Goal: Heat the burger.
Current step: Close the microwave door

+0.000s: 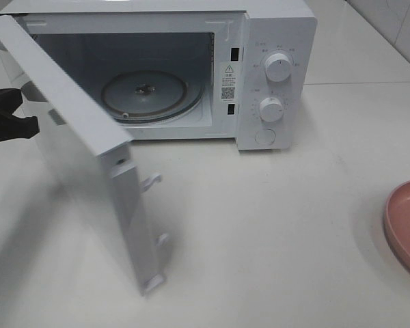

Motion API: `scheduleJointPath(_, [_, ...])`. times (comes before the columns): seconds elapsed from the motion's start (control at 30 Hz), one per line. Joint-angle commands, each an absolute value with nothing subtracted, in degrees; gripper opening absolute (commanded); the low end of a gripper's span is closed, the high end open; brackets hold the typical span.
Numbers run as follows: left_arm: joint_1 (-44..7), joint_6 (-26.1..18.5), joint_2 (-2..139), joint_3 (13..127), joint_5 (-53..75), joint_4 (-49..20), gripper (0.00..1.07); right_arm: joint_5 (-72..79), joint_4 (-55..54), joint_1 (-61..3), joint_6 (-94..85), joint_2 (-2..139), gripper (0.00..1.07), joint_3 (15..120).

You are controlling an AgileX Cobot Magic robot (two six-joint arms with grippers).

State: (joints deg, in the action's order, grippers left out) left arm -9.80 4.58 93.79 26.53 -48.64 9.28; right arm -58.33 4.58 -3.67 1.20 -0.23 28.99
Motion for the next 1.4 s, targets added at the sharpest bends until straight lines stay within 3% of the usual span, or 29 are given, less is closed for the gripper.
scheduleJointPath(0.03, [-13.12,4.35,96.37,29.74,-50.76,11.92,0.0,-57.7,4.18,-3.44,1.15,-1.72,0.73,28.82])
scheduleJointPath(0.27, [-18.68,4.35,102.73,37.76,-50.48,9.85,0.0,-57.7,4.18,-3.44,1.15,-1.72,0.73,28.82])
scheduleJointPath(0.93, [-27.62,3.95,113.73,59.93,-41.02,6.13,0.0,-57.7,4.18,-3.44,1.15,-1.72,0.73,28.82])
scheduleJointPath(1.07, [-29.39,1.66,114.76,62.11,-40.91,3.55,0.0,-57.7,4.18,-3.44,1.15,-1.72,0.73,28.82])
scheduleJointPath(1.13, [-32.26,-3.61,116.02,64.69,-40.22,-2.35,0.0,-57.7,4.18,-3.44,1.15,-1.72,0.73,28.82])
scheduleJointPath(1.27, [-34.32,-7.56,117.06,66.52,-40.05,-8.48,0.0,-57.7,4.24,-3.44,1.15,-1.72,0.73,28.82])
scheduleJointPath(1.33, [-37.01,-13.29,117.74,68.24,-40.16,-16.44,0.0,-57.7,4.24,-3.44,1.15,-1.72,0.73,28.82])
scheduleJointPath(1.4, [-37.93,-15.76,117.91,68.87,-40.16,-19.42,0.0,-57.7,4.24,-3.44,1.15,-1.72,0.73,28.82])
